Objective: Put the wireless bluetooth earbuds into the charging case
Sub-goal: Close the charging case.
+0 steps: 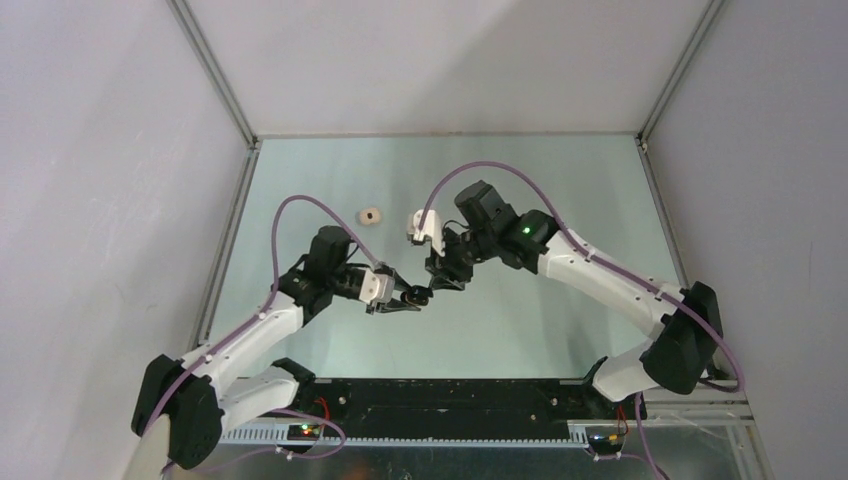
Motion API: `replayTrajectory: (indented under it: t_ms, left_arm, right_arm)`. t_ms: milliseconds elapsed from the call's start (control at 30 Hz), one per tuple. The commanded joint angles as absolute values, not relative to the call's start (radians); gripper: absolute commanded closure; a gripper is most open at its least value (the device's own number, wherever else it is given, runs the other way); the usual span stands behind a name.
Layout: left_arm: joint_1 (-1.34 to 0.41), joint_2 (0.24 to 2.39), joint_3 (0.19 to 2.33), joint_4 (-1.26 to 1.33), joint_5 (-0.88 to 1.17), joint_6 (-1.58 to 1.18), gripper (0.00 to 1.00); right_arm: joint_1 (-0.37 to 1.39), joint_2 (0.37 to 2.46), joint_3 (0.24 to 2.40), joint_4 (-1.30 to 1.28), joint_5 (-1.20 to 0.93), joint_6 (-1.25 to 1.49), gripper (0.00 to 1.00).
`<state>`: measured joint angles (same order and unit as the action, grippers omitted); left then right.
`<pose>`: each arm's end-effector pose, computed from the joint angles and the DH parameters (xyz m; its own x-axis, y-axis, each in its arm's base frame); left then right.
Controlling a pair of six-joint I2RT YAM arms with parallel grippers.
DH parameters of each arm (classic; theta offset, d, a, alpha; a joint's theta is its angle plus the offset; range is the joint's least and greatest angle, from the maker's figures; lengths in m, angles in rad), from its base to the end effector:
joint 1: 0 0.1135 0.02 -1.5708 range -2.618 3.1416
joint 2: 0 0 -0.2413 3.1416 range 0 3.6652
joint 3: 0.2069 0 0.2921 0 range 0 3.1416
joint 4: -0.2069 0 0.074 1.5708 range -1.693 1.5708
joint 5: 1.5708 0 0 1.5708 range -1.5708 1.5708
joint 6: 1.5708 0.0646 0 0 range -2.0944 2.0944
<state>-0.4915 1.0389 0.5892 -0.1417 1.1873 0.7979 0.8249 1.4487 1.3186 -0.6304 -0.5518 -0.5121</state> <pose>0.2033 -0.1768 0.1965 0.2691 0.1598 -0.9498 0.9491 -0.2117 0.2333 0.2298 0.2986 0.2865 0.0250 -0.5878 -0.8086 -0.9991 0.0125 -0.0400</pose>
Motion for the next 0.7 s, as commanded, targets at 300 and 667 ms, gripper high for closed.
replayTrajectory:
  t_ms: [300, 667]
  left_arm:
    - [-0.5, 0.992, 0.61, -0.166, 1.184, 0.865, 0.99]
    - [-0.502, 1.009, 0.6, -0.139, 1.182, 0.848, 0.99]
  right_arm:
    - [0.87, 1.468, 1.318, -0.575, -0.453, -0.496, 0.5]
    - [0.848, 1.392, 1.308, -0.598, -0.562, -0.506, 0.5]
